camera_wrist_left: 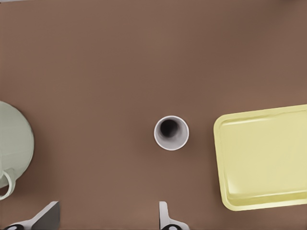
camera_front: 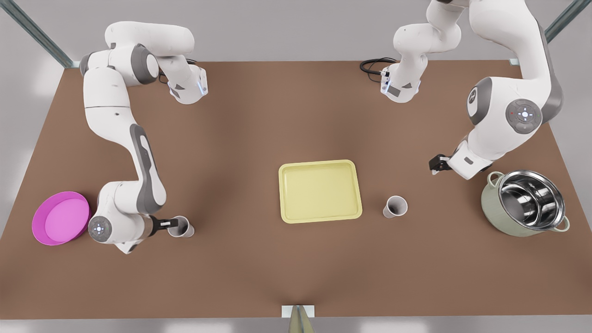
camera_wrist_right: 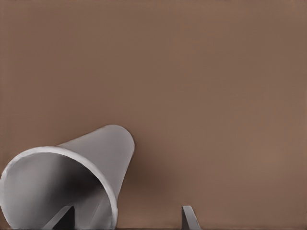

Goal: Use the left arm to pick up the white IKEA cup from the tray and place it on the middle-left position; use the right arm to pick up the white IKEA cup from the tray and place it on the middle-right position

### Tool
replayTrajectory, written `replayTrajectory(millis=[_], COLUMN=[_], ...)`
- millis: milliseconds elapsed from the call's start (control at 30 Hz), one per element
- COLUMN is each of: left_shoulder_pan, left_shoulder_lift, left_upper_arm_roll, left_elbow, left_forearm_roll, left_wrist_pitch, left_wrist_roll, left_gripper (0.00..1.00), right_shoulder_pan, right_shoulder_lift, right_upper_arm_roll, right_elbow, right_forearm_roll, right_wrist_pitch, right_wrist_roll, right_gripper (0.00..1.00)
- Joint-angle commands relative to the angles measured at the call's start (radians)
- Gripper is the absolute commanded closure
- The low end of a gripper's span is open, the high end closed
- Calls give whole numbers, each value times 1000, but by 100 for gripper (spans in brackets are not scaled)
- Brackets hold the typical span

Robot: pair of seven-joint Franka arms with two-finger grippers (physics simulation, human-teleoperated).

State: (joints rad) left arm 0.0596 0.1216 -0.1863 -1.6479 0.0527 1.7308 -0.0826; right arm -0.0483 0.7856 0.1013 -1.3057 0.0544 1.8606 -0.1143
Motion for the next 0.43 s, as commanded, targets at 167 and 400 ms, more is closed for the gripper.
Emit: replayTrajectory(millis=[167, 400], left_shoulder_pan=[2, 2], left_shoulder_lift=[0, 3], left_upper_arm_roll=[2, 2], left_elbow=[0, 0], left_forearm_roll=[1, 1], left_wrist_pitch=[-10, -8], left_wrist_roll=[-22, -22], left_gripper=[0, 0], right_shoulder_pan=[4, 81], right_shoulder_lift=[-250, -568], right_upper_arm_roll=[12, -91], right_elbow=[6, -142], right_forearm_roll=[-21, -85], right_wrist_pitch=[-256, -314], right_wrist_roll=[-116, 18], right_gripper=[0, 0])
